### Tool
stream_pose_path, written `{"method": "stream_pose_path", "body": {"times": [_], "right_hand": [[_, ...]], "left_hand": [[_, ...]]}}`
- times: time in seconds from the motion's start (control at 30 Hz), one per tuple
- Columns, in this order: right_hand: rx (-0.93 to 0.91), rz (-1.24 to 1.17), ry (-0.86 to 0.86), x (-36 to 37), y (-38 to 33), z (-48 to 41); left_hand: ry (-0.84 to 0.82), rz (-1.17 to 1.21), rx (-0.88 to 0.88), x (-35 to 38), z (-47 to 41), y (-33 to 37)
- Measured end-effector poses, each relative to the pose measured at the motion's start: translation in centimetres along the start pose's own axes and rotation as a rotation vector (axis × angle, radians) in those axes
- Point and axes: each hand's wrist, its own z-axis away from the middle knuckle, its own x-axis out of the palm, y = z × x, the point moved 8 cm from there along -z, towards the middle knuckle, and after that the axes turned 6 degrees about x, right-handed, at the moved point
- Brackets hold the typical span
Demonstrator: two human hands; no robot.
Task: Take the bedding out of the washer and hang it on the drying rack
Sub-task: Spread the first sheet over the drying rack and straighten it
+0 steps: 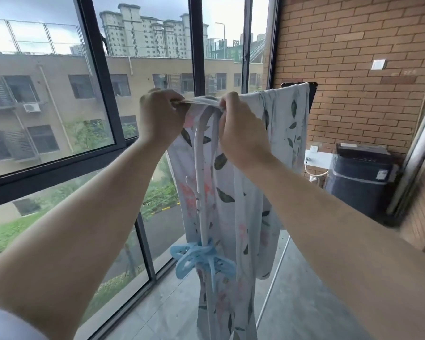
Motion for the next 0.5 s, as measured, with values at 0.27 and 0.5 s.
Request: {"method": "stream_pose_path", "body": {"times": [0.27,0.5], "right_hand": [[-0.073,0.018,-0.056,2.8,-0.9,2.4],[0.024,-0.023,-0.138,3.8,-0.3,4.6]], "left_hand": [[-0.052,0.082,-0.032,-1.0,1.7,0.1],[-0.114,-0.019,0.003,-0.5,4.0,-0.5]]}}
